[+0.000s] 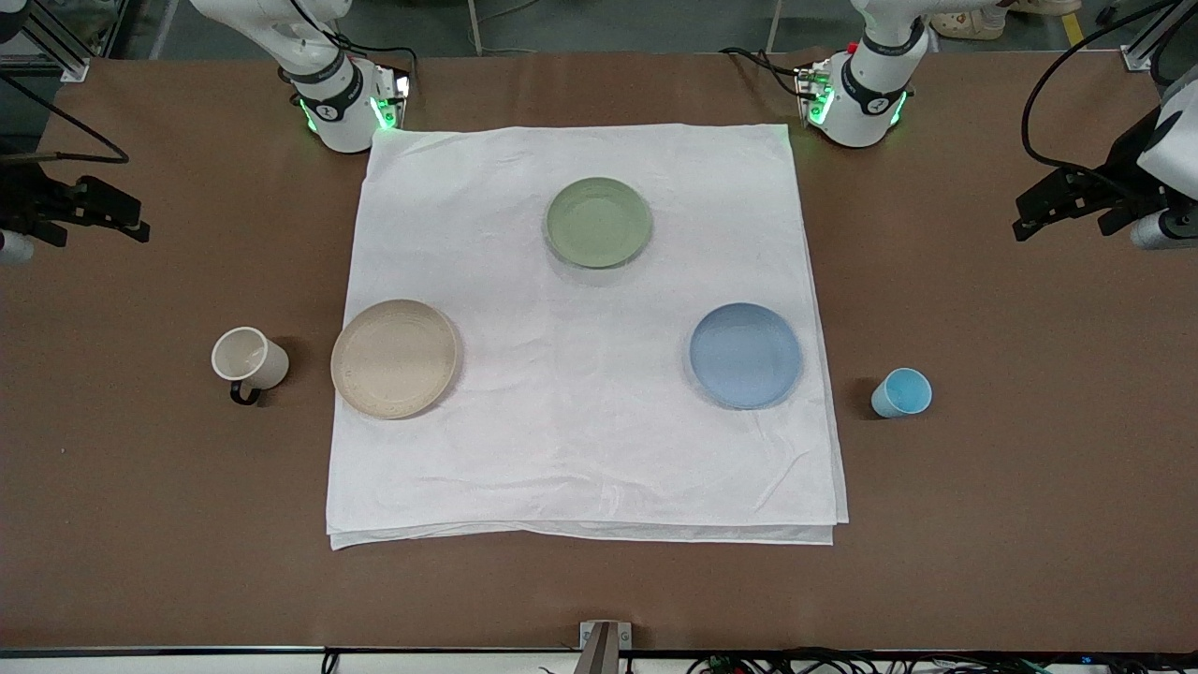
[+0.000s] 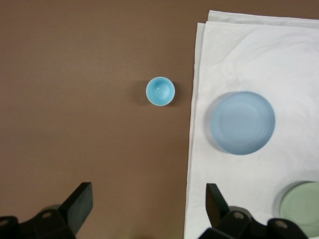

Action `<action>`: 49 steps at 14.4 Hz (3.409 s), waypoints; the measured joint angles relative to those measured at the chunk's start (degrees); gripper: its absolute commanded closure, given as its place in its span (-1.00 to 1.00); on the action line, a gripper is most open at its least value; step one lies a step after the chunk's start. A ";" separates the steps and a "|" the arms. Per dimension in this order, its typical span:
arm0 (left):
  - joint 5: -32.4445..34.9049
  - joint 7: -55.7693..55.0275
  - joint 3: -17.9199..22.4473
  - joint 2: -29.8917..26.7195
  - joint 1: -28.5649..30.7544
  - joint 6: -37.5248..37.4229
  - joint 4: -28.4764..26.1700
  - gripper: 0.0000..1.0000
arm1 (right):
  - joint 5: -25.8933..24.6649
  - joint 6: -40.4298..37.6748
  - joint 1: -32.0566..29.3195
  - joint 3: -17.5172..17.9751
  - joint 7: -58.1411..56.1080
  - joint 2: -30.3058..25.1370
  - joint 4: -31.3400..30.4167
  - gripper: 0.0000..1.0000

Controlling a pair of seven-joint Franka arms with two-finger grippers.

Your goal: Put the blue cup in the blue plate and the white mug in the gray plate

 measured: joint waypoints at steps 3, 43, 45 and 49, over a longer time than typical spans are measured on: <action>0.00 0.00 0.02 0.25 0.02 0.10 0.04 -1.00 | 0.33 0.03 0.00 0.04 0.01 -1.27 0.04 -1.00; 0.06 -29.37 -13.47 26.28 -1.75 25.67 -9.36 0.99 | 5.16 45.01 -8.25 0.27 0.57 31.22 -16.56 0.52; 0.07 -32.42 -14.04 28.36 -3.67 26.50 -9.55 0.98 | 5.27 45.01 -8.23 0.28 0.57 31.24 -17.14 0.99; 0.07 -35.32 -14.04 33.70 -6.18 30.64 -9.76 -0.07 | 5.41 45.02 -7.91 0.34 0.59 31.21 -16.77 1.00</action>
